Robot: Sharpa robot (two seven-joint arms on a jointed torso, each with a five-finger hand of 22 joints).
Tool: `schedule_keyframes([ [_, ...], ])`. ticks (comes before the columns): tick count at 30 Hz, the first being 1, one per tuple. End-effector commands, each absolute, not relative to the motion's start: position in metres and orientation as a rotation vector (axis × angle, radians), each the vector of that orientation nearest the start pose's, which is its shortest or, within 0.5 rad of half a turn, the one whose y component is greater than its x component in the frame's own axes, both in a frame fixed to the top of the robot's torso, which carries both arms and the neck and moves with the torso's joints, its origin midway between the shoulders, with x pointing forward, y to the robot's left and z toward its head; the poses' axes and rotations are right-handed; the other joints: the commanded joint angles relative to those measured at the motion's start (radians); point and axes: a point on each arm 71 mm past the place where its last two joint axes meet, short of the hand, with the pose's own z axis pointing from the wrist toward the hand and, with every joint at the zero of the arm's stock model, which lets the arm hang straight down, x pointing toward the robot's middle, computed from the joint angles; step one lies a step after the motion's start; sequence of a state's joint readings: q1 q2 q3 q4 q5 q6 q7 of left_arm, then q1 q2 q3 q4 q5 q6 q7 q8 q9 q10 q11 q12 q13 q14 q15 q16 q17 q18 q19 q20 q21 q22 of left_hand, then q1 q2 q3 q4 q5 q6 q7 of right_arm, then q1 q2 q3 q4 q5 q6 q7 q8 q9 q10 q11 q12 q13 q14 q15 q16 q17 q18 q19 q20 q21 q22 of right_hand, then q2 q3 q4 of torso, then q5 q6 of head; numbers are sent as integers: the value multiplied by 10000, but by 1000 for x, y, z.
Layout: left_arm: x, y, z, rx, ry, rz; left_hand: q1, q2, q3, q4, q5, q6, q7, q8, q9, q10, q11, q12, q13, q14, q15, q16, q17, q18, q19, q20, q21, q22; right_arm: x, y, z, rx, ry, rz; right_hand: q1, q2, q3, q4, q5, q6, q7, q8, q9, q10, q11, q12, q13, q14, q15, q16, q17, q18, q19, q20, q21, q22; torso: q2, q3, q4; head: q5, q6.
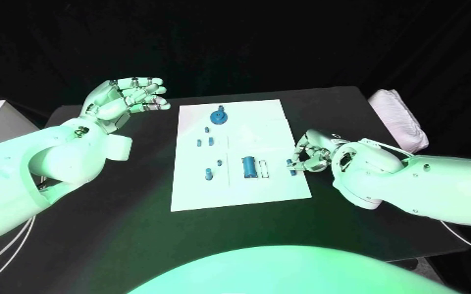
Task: Assemble the parts on the task board
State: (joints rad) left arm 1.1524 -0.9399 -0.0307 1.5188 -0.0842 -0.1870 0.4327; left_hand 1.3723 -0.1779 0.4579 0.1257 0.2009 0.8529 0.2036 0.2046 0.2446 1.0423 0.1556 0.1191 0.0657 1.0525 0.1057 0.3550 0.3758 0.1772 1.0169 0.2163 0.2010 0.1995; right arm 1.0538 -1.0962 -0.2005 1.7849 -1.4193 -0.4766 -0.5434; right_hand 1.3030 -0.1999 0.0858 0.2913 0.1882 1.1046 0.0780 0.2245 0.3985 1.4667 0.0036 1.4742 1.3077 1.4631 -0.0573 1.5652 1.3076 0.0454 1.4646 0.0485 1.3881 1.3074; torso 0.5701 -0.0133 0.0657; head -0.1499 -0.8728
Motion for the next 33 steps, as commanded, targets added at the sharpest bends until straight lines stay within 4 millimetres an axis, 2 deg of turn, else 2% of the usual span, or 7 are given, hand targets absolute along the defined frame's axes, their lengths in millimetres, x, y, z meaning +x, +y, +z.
schedule_keyframes([
  [1, 478, 251, -192, -10295, 14503, -15843, -7, -89, -67, -13, -20, 70, 0, 67, -9, 83, -8, 38, 7, 13, -26, 24, 9, 22, 46, -13, 42, 16, 377, -274, -282, 2447, 19532, 2515, 46, 91, -69, -4, 66, 37, -16, 44, 12, 771, -53, 43, 2138, 1077, -73, 56, 2632, -109, 589, -65, 48, 2028, 8, -9, -1, 19, 2],
  [6, 479, 251, -192, -10302, 14504, -15827, -17, -89, -72, -6, -19, 70, 2, 67, -12, 82, -8, 36, 7, 2, -25, 40, 15, 21, 43, -14, 46, 20, 379, -276, -286, 2344, 19575, 2352, 86, 135, -47, -8, 117, 56, -24, 56, 16, 799, -59, 135, 2188, 1077, -76, 56, 2632, -133, 623, -67, 175, 2074, 4, -20, -4, 32, 2],
  [15, 479, 253, -192, -10322, 14513, -15787, -17, -89, -72, -6, -19, 70, 2, 67, -12, 82, -8, 36, 7, 2, -25, 40, 15, 21, 43, -14, 46, 20, 382, -278, -289, 2010, 19728, 2077, 145, 181, -13, -13, 145, 95, -41, 79, 23, 818, -72, 193, 2221, 1077, -84, 56, 2632, -143, 638, -72, 234, 2098, 15, -13, -14, 39, 2],
  [22, 478, 253, -192, -10332, 14544, -15789, -30, -85, -77, 6, -16, 70, 0, 67, -17, 83, -8, 35, 6, -19, -23, 68, 26, 18, 36, -15, 53, 28, 382, -275, -292, 1806, 19960, 2023, 152, 190, -8, -11, 140, 107, -45, 85, 25, 834, -75, 247, 2249, 1077, -87, 56, 2632, -159, 659, -73, 313, 2126, 6, -25, 1, 57, 2],
  [29, 478, 254, -192, -10353, 14571, -15763, -30, -85, -77, 6, -16, 70, 0, 67, -17, 83, -8, 35, 6, -19, -23, 68, 26, 18, 36, -15, 53, 28, 382, -270, -296, 1743, 20105, 2099, 148, 196, -8, -5, 132, 123, -49, 95, 28, 840, -78, 266, 2260, 1077, -89, 56, 2632, -163, 665, -75, 334, 2134, 7, -18, -5, 69, 2],
  [33, 478, 254, -192, -10371, 14583, -15731, -30, -85, -77, 6, -16, 70, 0, 67, -17, 83, -8, 35, 6, -19, -23, 68, 26, 18, 36, -15, 53, 28, 382, -268, -298, 1711, 20175, 2093, 263, 267, 72, -30, 191, 153, -78, 112, 32, 848, -102, 289, 2274, 1077, -107, 56, 2632, -167, 671, -86, 360, 2148, 12, -23, -1, 78, 2],
])
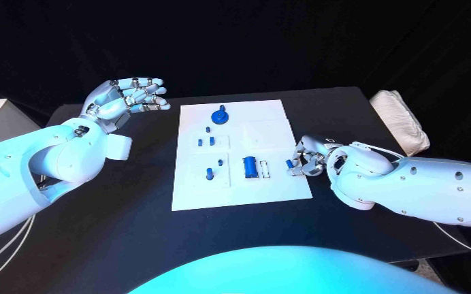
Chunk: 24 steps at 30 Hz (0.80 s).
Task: Assemble the parts on the task board
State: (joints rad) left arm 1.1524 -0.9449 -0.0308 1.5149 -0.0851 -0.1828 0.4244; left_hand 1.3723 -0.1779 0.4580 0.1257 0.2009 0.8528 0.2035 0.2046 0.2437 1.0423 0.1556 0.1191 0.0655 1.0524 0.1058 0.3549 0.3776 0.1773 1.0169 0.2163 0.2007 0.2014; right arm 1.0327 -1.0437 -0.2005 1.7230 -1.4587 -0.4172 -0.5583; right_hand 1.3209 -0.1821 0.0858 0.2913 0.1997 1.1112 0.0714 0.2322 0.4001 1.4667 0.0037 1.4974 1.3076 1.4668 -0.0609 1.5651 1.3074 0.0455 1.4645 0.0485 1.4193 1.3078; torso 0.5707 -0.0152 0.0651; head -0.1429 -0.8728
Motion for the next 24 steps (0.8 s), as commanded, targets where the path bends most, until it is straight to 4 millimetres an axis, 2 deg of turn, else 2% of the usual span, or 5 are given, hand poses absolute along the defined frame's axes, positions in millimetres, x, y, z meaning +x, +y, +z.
schedule_keyframes([
  [1, 478, 254, -192, -10374, 14586, -15726, -30, -86, -77, 7, -16, 71, 1, 67, -9, 83, -8, 36, 7, -18, -23, 68, 8, 17, 36, -15, 56, 9, 382, -268, -299, 1706, 20189, 2084, 216, 132, 167, -42, 259, 90, -25, 35, 12, 853, -116, 72, 2285, 1040, -85, 57, 2634, -170, 676, -100, 69, 2156, 7, -6, 2, 6, 2],
  [6, 478, 254, -192, -10382, 14598, -15715, -30, -86, -77, 7, -16, 71, 1, 67, -9, 83, -8, 36, 7, -18, -23, 68, 8, 17, 36, -15, 56, 9, 383, -268, -302, 1638, 20301, 2017, 622, 334, 610, -100, 504, 164, -92, 65, 9, 883, -175, 172, 2342, 1040, -131, 57, 2634, -180, 686, -138, 126, 2189, -7, -9, 2, -1, 2],
  [7, 478, 254, -192, -10382, 14602, -15719, -30, -86, -77, 7, -16, 71, 1, 67, -9, 83, -8, 36, 7, -18, -23, 68, 8, 17, 36, -15, 56, 9, 384, -268, -302, 1615, 20332, 1994, 918, 391, 1128, -155, 814, 250, -146, 93, 2, 920, -229, 299, 2411, 1040, -172, 57, 2634, -200, 713, -185, 235, 2233, -9, -10, 0, 13, 2],
  [9, 478, 254, -192, -10381, 14612, -15730, -34, -79, -77, 13, -13, 73, -1, 68, -14, 84, -9, 34, 7, -40, -23, 96, 19, 16, 30, -17, 64, 17, 384, -268, -303, 1566, 20388, 1942, 1004, 270, 1616, -193, 1204, 333, -193, 140, 9, 965, -266, 455, 2493, 1040, -198, 57, 2634, -224, 745, -208, 355, 2280, -8, -8, 2, 20, 2],
  [24, 477, 253, -192, -10390, 14668, -15757, 0, -60, -58, -3, -8, 85, -7, 74, -20, 92, -15, 36, 8, -71, -28, 138, 36, 15, 22, -22, 77, 30, 386, -271, -302, 1961, 20103, 1950, 368, -290, 3404, -648, 2188, 298, -202, 415, 220, 1014, -278, 625, 2582, 1040, -206, 57, 2634, -254, 783, -221, 505, 2357, -23, -3, -15, 10, 2],
])
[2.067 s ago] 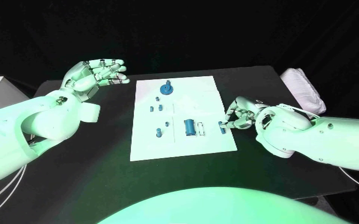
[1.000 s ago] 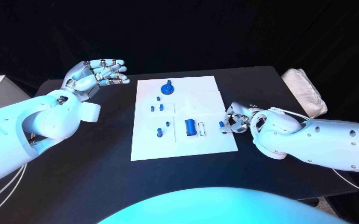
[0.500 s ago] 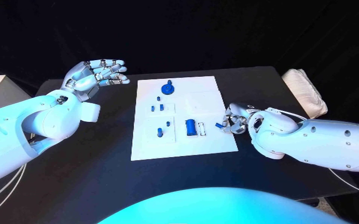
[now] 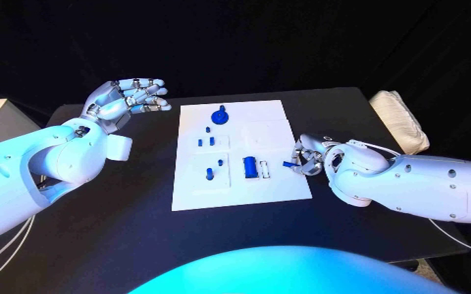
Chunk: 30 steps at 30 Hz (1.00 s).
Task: Assemble the parts on the task board
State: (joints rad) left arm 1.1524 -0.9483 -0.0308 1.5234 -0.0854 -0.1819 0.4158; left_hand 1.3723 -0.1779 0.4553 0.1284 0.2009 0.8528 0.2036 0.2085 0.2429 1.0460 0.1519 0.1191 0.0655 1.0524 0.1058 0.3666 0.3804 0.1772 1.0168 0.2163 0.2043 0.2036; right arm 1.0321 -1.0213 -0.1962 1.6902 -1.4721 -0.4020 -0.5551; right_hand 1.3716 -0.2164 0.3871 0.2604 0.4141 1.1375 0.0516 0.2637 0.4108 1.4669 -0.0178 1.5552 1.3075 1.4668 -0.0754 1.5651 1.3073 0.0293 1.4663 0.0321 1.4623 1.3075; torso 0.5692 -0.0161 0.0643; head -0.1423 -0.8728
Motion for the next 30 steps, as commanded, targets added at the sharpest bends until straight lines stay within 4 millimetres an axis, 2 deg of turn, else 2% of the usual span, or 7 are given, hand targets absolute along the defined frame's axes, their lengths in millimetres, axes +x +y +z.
schedule_keyframes([
  [1, 477, 253, -192, -10393, 14668, -15750, 0, -60, -30, -30, -8, 85, -7, 36, -12, 55, 22, 36, 8, -71, -28, 22, 9, 15, 22, -22, 41, 8, 385, -271, -301, 2093, 20052, 2035, -180, 41, 412, -339, 51, 38, -7, 110, 121, 1021, -65, 85, 2600, 1040, -60, 57, 2635, -97, 772, -57, 100, 2368, -8, 6, -8, 5, 2],
  [5, 477, 253, -192, -10401, 14671, -15733, 0, -60, -30, -30, -8, 85, -7, 36, -12, 55, 22, 36, 8, -71, -28, 22, 9, 15, 22, -22, 41, 8, 382, -267, -293, 2631, 19738, 2507, -561, -42, 547, -302, -84, 80, -42, 202, 183, 1039, -90, 156, 2633, 1040, -74, 57, 2635, -129, 819, -64, 263, 2414, -20, -4, -10, 0, 2],
  [8, 477, 253, -192, -10403, 14673, -15728, 14, -53, -22, -36, -7, 93, -7, 40, -15, 60, 21, 37, 8, -87, -29, 44, 17, 14, 17, -25, 48, 15, 383, -265, -285, 2908, 19487, 2852, -778, -65, 586, -243, -154, 111, -60, 246, 208, 1039, -104, 156, 2633, 1040, -82, 57, 2635, -142, 838, -71, 328, 2432, -11, 3, -5, -6, 2],
  [11, 477, 253, -192, -10403, 14679, -15731, 14, -53, -22, -36, -7, 93, -7, 40, -15, 60, 21, 37, 8, -87, -29, 44, 17, 14, 17, -25, 48, 15, 384, -260, -277, 3154, 19293, 3241, -1477, 113, 651, 157, -319, 242, -106, 371, 263, 1039, -136, 156, 2633, 1040, -98, 57, 2635, -146, 845, -86, 350, 2438, -13, 1, -5, -23, 2],
  [16, 477, 253, -192, -10403, 14688, -15739, 14, -53, -22, -36, -7, 93, -7, 40, -15, 60, 21, 37, 8, -87, -29, 44, 17, 14, 17, -25, 48, 15, 383, -251, -271, 3413, 19262, 3750, -1560, 117, 681, 162, -349, 258, -122, 397, 277, 1039, -148, 156, 2633, 1040, -108, 57, 2635, -161, 866, -93, 427, 2458, 10, 3, 18, 5, 2],
  [23, 477, 253, -192, -10405, 14700, -15744, 22, -50, -17, -41, -7, 98, -10, 43, -18, 64, 20, 38, 8, -98, -30, 60, 23, 14, 14, -26, 54, 20, 384, -239, -273, 3783, 19606, 4137, -1575, 126, 702, 154, -355, 268, -131, 410, 283, 1039, -157, 156, 2633, 1040, -113, 57, 2635, -155, 859, -96, 399, 2451, 9, -18, 4, -6, 2],
  [30, 477, 252, -192, -10406, 14738, -15772, 22, -50, -17, -41, -7, 98, -10, 43, -18, 64, 20, 38, 8, -98, -30, 60, 23, 14, 14, -26, 54, 20, 384, -227, -281, 3992, 20239, 4305, -1738, 152, 747, 178, -402, 282, -134, 448, 301, 1039, -161, 156, 2633, 1040, -120, 57, 2635, -151, 853, -105, 379, 2445, 16, 11, 14, 29, 2],
])
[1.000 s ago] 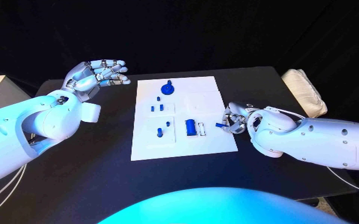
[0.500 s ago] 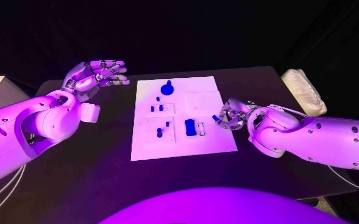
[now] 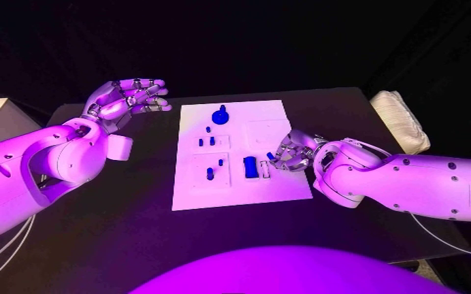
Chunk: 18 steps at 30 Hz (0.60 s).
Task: Assemble the parts on the task board
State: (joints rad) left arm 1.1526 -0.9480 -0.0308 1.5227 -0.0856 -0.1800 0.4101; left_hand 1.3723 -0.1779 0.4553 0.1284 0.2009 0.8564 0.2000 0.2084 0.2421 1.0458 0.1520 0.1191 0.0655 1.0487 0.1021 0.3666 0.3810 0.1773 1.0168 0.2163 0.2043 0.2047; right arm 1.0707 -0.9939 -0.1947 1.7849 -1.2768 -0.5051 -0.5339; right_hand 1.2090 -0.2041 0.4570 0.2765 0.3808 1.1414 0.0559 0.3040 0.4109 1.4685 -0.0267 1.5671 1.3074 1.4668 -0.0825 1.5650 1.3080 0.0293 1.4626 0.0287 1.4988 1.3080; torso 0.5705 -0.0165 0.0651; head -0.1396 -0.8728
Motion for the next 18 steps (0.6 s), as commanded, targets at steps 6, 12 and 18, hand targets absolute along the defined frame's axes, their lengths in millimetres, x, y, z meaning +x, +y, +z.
schedule_keyframes([
  [6, 476, 252, -193, -10422, 14781, -15760, 22, -50, -18, -40, -7, 62, 26, 43, -9, 66, 19, 38, 9, -60, 7, 61, 16, 13, 14, -26, 54, 9, 386, -222, -286, 3959, 20453, 4320, -244, 56, 82, 36, -93, 250, -181, 73, 313, 1023, -76, 37, 2634, 1040, -51, 58, 2628, -153, 892, -74, 21, 2441, -7, 12, -3, -8, 2],
  [12, 476, 251, -193, -10440, 14861, -15767, 25, -48, -15, -41, -7, 67, 26, 46, -13, 69, 19, 38, 8, -74, 7, 84, 25, 12, 9, -28, 62, 16, 390, -219, -290, 3884, 20604, 4296, -480, 12, 86, 55, -64, 240, -177, 103, 325, 1023, -73, 37, 2634, 1040, -48, 58, 2628, -154, 893, -77, 27, 2443, 1, 20, -3, -28, 2],
  [18, 476, 250, -193, -10454, 14920, -15752, 19, -47, -16, -37, -7, 66, 32, 45, -16, 66, 21, 35, 7, -82, 8, 95, 29, 11, 7, -28, 65, 20, 391, -217, -294, 3806, 20808, 4211, -526, 12, 90, 59, -69, 241, -178, 110, 328, 1023, -72, 37, 2634, 1040, -48, 58, 2628, -152, 890, -77, 16, 2439, 1, 16, -3, -19, 2],
])
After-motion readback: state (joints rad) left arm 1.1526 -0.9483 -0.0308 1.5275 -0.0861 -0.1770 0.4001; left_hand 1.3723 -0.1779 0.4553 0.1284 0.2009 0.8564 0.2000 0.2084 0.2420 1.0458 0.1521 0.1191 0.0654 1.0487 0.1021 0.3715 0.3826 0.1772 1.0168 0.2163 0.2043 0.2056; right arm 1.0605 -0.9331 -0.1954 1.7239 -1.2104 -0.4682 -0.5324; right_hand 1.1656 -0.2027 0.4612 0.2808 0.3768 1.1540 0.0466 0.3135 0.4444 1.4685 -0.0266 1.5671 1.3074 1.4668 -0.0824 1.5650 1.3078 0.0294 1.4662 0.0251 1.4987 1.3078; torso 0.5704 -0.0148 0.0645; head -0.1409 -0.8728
